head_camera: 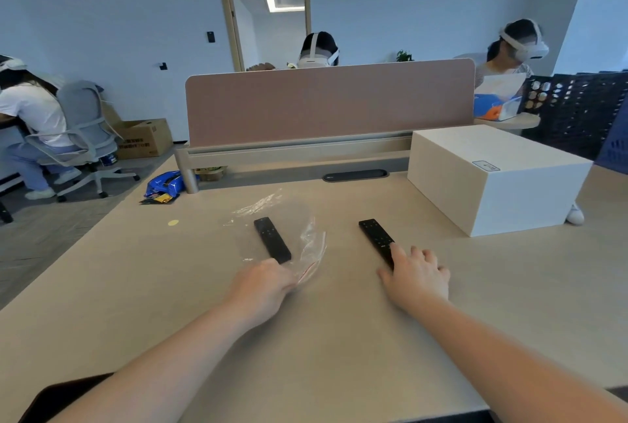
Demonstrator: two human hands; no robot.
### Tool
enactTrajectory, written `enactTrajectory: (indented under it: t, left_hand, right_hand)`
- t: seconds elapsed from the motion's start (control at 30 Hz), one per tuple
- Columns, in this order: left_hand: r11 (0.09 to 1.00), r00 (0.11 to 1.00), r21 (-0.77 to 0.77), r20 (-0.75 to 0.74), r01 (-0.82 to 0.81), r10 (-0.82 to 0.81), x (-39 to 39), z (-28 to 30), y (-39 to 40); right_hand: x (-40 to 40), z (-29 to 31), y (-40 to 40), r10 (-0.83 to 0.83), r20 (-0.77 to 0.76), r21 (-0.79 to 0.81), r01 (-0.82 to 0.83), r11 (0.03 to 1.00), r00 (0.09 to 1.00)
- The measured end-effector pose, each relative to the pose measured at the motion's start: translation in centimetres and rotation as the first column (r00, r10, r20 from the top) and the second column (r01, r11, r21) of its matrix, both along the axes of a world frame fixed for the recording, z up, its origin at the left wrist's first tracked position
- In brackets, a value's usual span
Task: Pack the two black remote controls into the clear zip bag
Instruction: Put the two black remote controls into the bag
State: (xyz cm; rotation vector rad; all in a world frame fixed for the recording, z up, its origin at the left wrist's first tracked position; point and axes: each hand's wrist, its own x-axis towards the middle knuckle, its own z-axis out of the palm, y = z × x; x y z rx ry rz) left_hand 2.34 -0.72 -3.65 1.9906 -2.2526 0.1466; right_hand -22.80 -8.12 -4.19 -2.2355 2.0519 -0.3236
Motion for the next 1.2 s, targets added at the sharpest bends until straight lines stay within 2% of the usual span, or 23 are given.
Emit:
enactTrajectory:
  t: [0.13, 0.23, 0.4, 0.5, 0.6, 0.73, 0.93, 1.03, 1.2]
  left_hand:
    - [0.997, 0.989, 0.051, 0.134, 0.053, -0.059, 0.5, -0.1, 1.1]
    - [0.998, 0.993, 0.049, 0.115, -0.048, 0.042, 0.9, 0.7, 1.8]
    - [0.959, 0.951, -0.096, -0.187, -0.267, 0.246, 0.1, 2.7, 2.1]
    - [0.917, 0.884, -0.084, -0.313, -0.390, 0.347, -0.4, 3.5, 1.7]
    - [0.902, 0.832, -0.043, -0.409, -0.429, 0.376, -1.0, 4.3, 1.2]
    - [0.879, 0.772, 0.013, -0.472, -0.477, 0.426, -1.6, 5.3, 0.9]
    - [0.852, 0.713, 0.014, -0.540, -0.524, 0.447, -1.3, 6.4, 1.1]
    - [0.861, 0.732, -0.006, -0.530, -0.509, 0.429, -1.6, 6.4, 1.2]
    - [0.891, 0.788, -0.051, -0.492, -0.451, 0.371, -2.2, 5.7, 1.0]
  right_hand:
    - [-0.4, -0.4, -0.3, 0.038, -0.009, -0.015, -0.039, 0.999, 0.999]
    - [0.0, 0.1, -0.1, 0.058, 0.099, -0.031, -0.055, 0.998, 0.993]
    - [1.1, 1.6, 1.3, 0.153, 0.265, -0.121, -0.125, 0.985, 0.952]
    - [1.9, 3.5, 2.6, 0.262, 0.407, -0.184, -0.202, 0.962, 0.875]
    - [2.4, 5.7, 4.1, 0.362, 0.463, -0.208, -0.298, 0.932, 0.809]
    - [2.2, 7.8, 6.1, 0.481, 0.424, -0.231, -0.421, 0.877, 0.767]
    - [0.4, 9.1, 7.6, 0.530, 0.257, -0.105, -0.522, 0.847, 0.808]
    - [0.0, 8.9, 8.3, 0.478, 0.247, -0.018, -0.490, 0.872, 0.843]
    - [2.0, 7.4, 8.8, 0.410, 0.192, -0.019, -0.415, 0.910, 0.891]
